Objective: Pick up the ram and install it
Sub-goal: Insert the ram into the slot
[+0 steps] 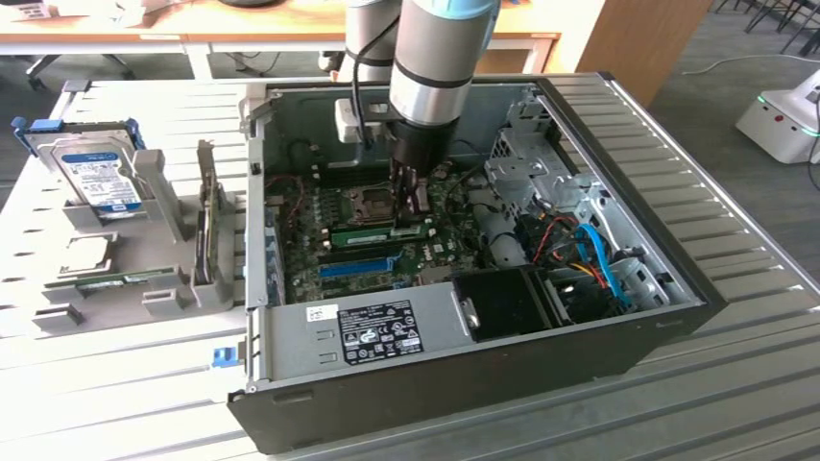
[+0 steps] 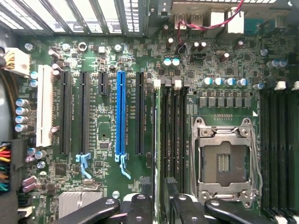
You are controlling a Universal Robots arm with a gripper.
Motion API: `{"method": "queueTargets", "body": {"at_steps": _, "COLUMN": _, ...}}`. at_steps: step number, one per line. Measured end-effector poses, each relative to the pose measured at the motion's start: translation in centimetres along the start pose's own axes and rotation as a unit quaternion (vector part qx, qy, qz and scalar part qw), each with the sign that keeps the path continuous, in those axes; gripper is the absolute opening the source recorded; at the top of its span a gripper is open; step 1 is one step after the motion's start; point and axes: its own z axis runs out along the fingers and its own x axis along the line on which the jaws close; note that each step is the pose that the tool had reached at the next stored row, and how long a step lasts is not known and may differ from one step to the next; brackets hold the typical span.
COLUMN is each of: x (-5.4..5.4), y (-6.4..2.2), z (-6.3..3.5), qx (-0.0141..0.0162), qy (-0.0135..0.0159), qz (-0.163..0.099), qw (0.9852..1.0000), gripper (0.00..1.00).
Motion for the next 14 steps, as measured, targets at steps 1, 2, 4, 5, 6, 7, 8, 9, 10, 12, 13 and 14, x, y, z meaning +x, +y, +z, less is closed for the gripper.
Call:
{"method": "queueTargets", "body": {"at_steps": 1, "x": 0.0, "y": -0.01, "z": -0.20, "qx": 0.0000, "qy": 0.0000, "qz": 0.000, "qw": 1.0000, "gripper": 0.25}}
{"method": "queueTargets", "body": {"at_steps": 2, "x": 0.0, "y": -0.02, "z": -0.38, "qx": -0.0001, "qy": 0.0000, "qz": 0.000, "qw": 1.0000, "gripper": 0.25}}
{"method": "queueTargets", "body": {"at_steps": 4, "x": 0.0, "y": -0.04, "z": -0.79, "qx": -0.0001, "qy": -0.0001, "qz": 0.000, "qw": 1.0000, "gripper": 0.25}}
{"method": "queueTargets", "body": {"at_steps": 5, "x": 0.0, "y": -0.04, "z": -1.03, "qx": -0.0001, "qy": 0.0000, "qz": 0.000, "qw": 1.0000, "gripper": 0.25}}
{"method": "queueTargets", "body": {"at_steps": 6, "x": 0.0, "y": -0.06, "z": -1.27, "qx": -0.0002, "qy": 0.0000, "qz": 0.000, "qw": 1.0000, "gripper": 0.25}}
{"method": "queueTargets", "body": {"at_steps": 7, "x": 0.0, "y": -0.05, "z": -1.47, "qx": -0.0002, "qy": 0.0000, "qz": 0.000, "qw": 1.0000, "gripper": 0.25}}
{"method": "queueTargets", "body": {"at_steps": 8, "x": -0.1, "y": -0.06, "z": -1.65, "qx": -0.0002, "qy": 0.0000, "qz": 0.000, "qw": 1.0000, "gripper": 0.25}}
{"method": "queueTargets", "body": {"at_steps": 9, "x": -0.1, "y": -0.07, "z": -1.84, "qx": -0.0002, "qy": 0.0000, "qz": 0.000, "qw": 1.0000, "gripper": 0.25}}
{"method": "queueTargets", "body": {"at_steps": 10, "x": -0.1, "y": -0.07, "z": -2.04, "qx": -0.0002, "qy": 0.0000, "qz": 0.000, "qw": 1.0000, "gripper": 0.25}}
{"method": "queueTargets", "body": {"at_steps": 12, "x": -0.1, "y": -0.06, "z": -2.49, "qx": -0.0002, "qy": 0.0000, "qz": 0.000, "qw": 1.0000, "gripper": 0.25}}
{"method": "queueTargets", "body": {"at_steps": 13, "x": -0.1, "y": -0.05, "z": -2.71, "qx": -0.0002, "qy": 0.0000, "qz": 0.000, "qw": 1.0000, "gripper": 0.25}}
{"method": "queueTargets", "body": {"at_steps": 14, "x": -0.1, "y": -0.05, "z": -2.96, "qx": -0.0002, "qy": 0.0000, "qz": 0.000, "qw": 1.0000, "gripper": 0.25}}
